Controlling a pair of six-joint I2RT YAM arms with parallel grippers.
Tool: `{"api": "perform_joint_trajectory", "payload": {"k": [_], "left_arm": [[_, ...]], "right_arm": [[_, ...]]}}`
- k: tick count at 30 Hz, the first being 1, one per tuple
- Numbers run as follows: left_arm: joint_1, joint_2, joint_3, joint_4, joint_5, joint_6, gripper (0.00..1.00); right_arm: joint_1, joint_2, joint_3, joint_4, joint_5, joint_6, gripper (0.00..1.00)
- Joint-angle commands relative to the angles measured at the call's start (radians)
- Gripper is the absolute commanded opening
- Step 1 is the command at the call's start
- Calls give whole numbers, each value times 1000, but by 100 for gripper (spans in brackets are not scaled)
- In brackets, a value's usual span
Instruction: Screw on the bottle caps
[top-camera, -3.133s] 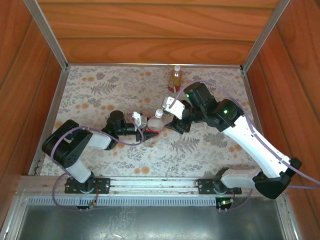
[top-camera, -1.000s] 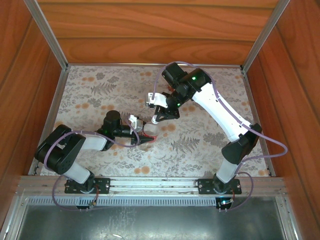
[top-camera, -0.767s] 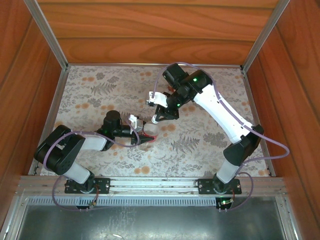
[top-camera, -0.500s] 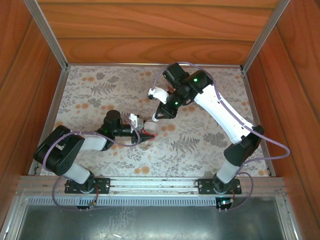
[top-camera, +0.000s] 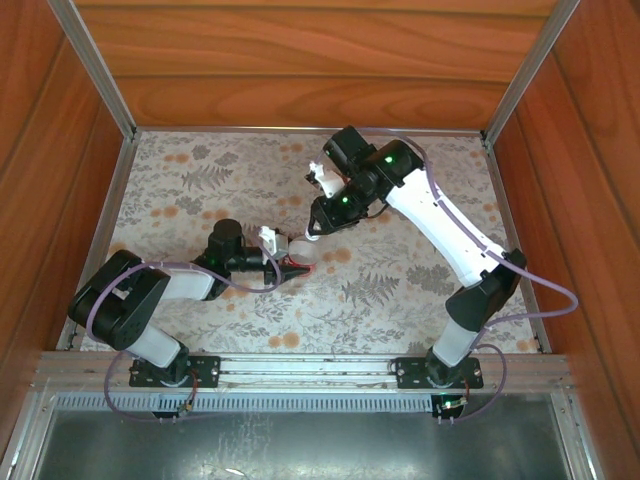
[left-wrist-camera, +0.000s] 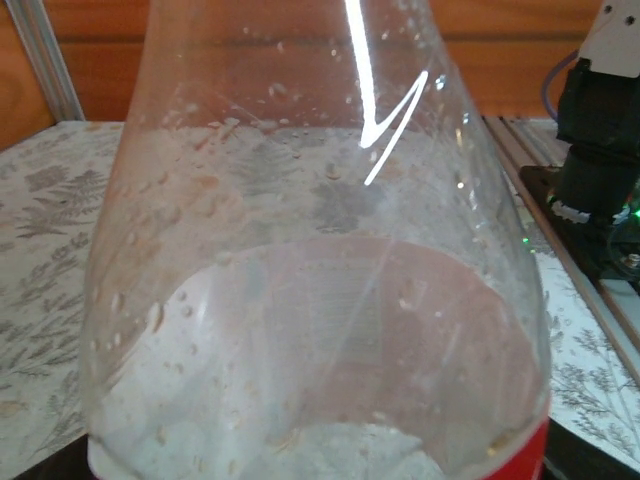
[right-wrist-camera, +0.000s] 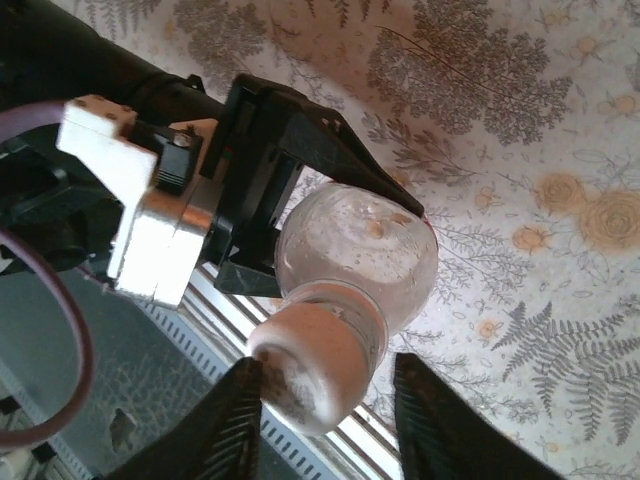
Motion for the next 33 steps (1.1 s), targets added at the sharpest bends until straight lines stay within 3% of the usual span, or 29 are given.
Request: {"api": "perform_joint_trajectory", "payload": {"k": [1, 5, 11, 14, 19, 26, 33], "left_arm": [[-3, 7, -4, -9, -20, 44, 60], [-1, -10, -23, -13, -21, 39, 60], [-1, -20, -34, -17, -24, 34, 60], [3, -18, -33, -19, -23, 35, 60], [17, -17, -27, -20, 35, 23, 60], [26, -4, -19, -25, 171, -31, 60], [31, 0, -21, -38, 230, -45, 60]], "right_arm": [[6, 7, 25, -36, 66, 15, 50], [-11, 16, 94, -61, 103, -44, 57], [-38, 26, 136, -67, 114, -84, 56], [-38, 19, 129, -38, 56, -142, 55], [-35, -139, -103, 186, -51, -432, 62], [-40, -401, -504, 594, -227, -775, 59], [-66, -343, -448, 478, -360, -1025, 57]]}}
